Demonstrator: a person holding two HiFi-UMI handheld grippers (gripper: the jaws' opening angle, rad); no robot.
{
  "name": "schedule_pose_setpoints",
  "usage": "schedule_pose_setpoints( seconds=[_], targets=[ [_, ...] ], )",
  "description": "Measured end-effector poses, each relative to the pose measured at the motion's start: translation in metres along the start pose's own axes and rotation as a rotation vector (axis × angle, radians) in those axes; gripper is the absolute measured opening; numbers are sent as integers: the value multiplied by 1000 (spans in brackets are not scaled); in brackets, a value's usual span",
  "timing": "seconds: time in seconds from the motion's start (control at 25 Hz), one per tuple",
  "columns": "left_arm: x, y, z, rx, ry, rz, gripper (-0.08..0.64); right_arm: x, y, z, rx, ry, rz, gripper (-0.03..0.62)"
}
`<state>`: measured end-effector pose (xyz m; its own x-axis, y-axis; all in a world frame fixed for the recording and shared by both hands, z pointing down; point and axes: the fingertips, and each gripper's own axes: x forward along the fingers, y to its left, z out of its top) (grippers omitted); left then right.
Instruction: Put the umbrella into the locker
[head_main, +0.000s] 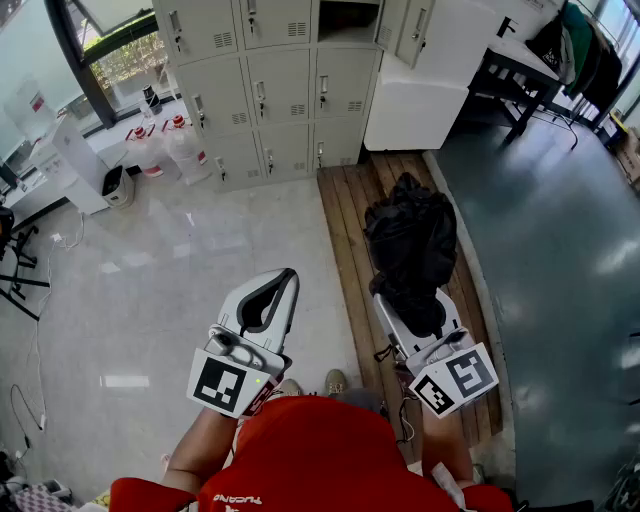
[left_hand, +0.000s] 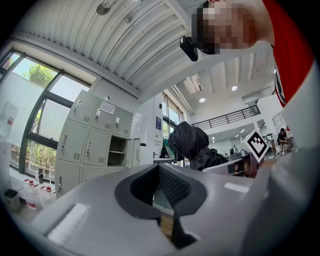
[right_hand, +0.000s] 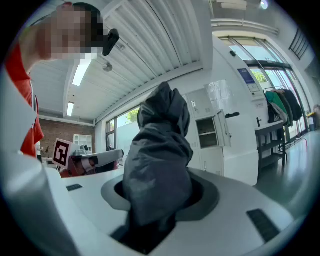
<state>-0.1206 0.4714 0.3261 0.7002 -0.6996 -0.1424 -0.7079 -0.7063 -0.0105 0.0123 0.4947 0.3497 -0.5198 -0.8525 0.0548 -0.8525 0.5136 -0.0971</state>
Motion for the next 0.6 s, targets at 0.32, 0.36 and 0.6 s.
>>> schedule_pose_setpoints(
  seconds=[0.32,0.36,0.6],
  targets=[
    [7,-2,1,-20,-22,0,5,0,-6,0,2,-1,1,193],
    [8,-3,1,-20,-21,1,5,-1,-7,0,2,0,2,192],
    [15,-6,-5,-11,0,12,5,-4,-15,3,32,-23,18,193]
  ],
)
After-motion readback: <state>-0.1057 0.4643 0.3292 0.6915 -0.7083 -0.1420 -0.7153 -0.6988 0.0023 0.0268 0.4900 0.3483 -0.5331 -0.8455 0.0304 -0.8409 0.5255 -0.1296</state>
